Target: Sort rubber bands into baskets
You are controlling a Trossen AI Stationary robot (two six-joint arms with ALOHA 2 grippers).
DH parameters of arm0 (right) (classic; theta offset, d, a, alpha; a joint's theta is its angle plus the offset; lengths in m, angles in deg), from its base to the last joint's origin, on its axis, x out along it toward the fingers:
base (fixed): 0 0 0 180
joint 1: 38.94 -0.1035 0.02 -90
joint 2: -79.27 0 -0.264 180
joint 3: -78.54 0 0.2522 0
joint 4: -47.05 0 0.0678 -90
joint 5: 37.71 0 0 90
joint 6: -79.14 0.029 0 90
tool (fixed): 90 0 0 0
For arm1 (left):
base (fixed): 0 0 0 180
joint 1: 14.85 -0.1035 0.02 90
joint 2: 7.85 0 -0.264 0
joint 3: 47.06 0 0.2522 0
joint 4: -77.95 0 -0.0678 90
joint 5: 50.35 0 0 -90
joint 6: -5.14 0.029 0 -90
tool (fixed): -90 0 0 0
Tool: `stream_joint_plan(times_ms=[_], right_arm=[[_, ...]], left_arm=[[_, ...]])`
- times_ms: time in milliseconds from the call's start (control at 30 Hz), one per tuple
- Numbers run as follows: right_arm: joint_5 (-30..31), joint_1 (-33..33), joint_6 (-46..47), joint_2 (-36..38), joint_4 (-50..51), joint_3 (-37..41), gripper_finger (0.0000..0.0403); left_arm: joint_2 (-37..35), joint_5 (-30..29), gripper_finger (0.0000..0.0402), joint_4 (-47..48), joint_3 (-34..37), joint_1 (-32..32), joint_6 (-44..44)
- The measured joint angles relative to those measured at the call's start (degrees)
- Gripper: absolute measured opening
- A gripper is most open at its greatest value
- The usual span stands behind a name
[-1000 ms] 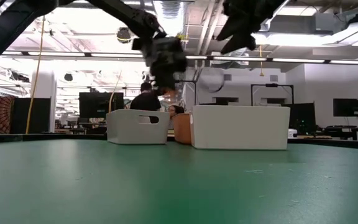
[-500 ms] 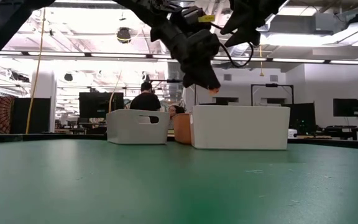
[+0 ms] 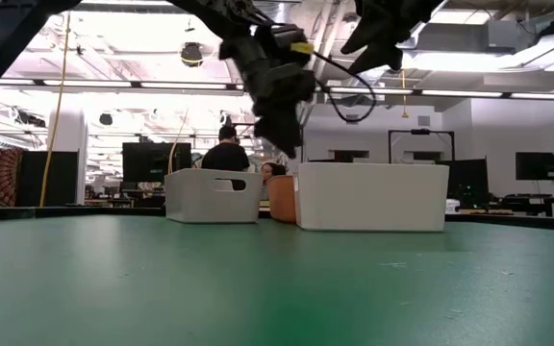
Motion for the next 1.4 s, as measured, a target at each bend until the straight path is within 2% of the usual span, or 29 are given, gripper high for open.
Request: stream_joint_plan(times_ms=[167,433,567,733,900,1067,1200,1333,1400], right_arm=[[0.0,0.0,0.0,0.0,0.0,0.0,0.0269],[0.2,0.0,0.5,0.0,0.0,0.0,0.0269],[1.5,0.0,0.5,0.0,0.0,0.0,0.0269],[1.6,0.5,0.5,0.0,-0.7,0.0,0.0269],[1.7,1.0,0.5,0.0,-1.4,0.0,0.0269],[1.8,1.2,0.5,0.0,-2.3,0.0,0.0269],[1.8,1.2,0.5,0.0,-2.4,0.0,0.0269],[1.8,1.1,0.6,0.0,-2.4,0.0,0.0269],[1.8,1.1,0.6,0.0,-2.4,0.0,0.0269]], left_arm=[[-2.8,-5.3,0.0183,4.3,0.0,-3.4,5.7],[-3.5,-5.5,0.0164,8.9,0.0,-15.1,6.0],[-3.5,-9.7,0.0163,11.0,0.0,-19.6,5.8],[-3.5,-13.8,0.0163,13.8,0.0,-22.8,5.9],[-3.2,-17.3,0.0162,17.0,0.0,-24.4,10.4],[-3.2,-18.0,0.0162,12.3,3.2,-24.7,14.3],[-3.2,-15.1,0.0162,7.7,8.3,-25.0,15.4],[-3.0,-19.7,0.0162,1.0,12.1,-24.7,15.2],[-3.0,-20.2,0.0162,-2.3,13.0,-24.3,15.7]])
